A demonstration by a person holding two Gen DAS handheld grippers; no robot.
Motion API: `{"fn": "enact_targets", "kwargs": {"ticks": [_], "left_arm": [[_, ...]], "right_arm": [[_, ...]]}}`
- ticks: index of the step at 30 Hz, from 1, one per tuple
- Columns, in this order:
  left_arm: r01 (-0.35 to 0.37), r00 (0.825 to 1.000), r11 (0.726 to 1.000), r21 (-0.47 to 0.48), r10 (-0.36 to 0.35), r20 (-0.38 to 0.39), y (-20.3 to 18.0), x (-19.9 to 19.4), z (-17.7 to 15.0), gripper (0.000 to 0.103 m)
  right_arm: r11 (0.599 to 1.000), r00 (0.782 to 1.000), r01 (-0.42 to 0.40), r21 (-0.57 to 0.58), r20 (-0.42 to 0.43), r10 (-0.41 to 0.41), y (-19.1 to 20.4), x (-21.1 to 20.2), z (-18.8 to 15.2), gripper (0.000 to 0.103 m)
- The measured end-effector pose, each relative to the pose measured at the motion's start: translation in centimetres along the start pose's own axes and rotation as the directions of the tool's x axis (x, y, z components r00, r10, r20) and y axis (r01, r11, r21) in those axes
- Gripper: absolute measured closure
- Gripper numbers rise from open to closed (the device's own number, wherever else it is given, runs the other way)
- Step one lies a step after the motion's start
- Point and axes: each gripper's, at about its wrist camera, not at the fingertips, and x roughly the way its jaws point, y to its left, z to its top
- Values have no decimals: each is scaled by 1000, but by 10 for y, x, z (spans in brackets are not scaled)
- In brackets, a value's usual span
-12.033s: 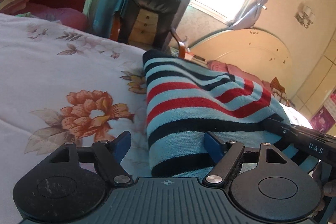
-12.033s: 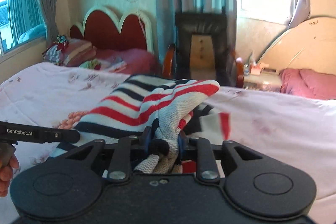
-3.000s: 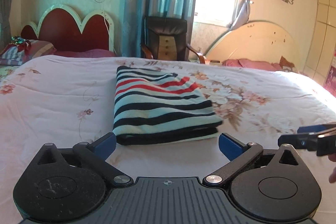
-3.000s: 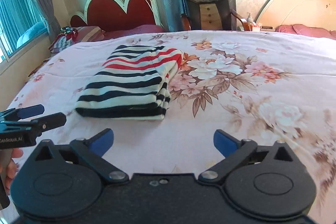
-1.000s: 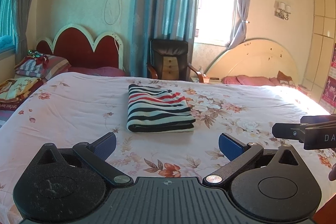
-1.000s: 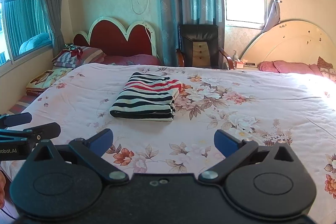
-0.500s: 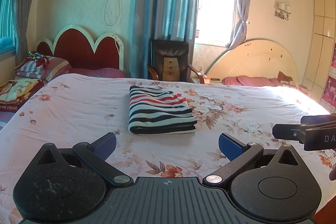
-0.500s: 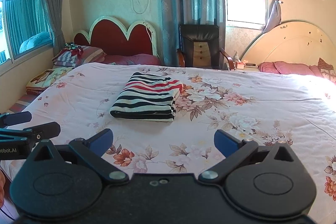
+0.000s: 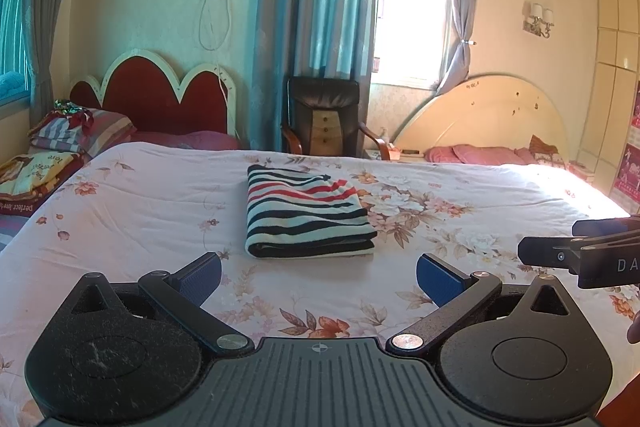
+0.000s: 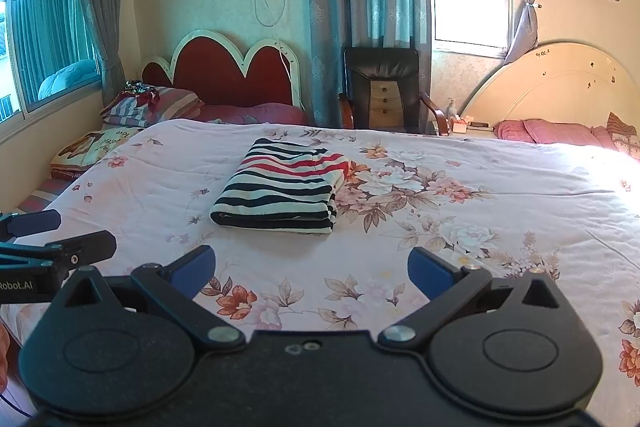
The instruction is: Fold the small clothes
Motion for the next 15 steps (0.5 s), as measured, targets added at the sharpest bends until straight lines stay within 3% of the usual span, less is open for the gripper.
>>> {"fn": "enact_targets", "kwargs": {"ticks": [15], "left_arm": [[-4,1000,1000,2,4,0,-1,2,0,0]], "right_arm": [[1000,1000,-2,1,-2,2,1,1,0,1]]}}
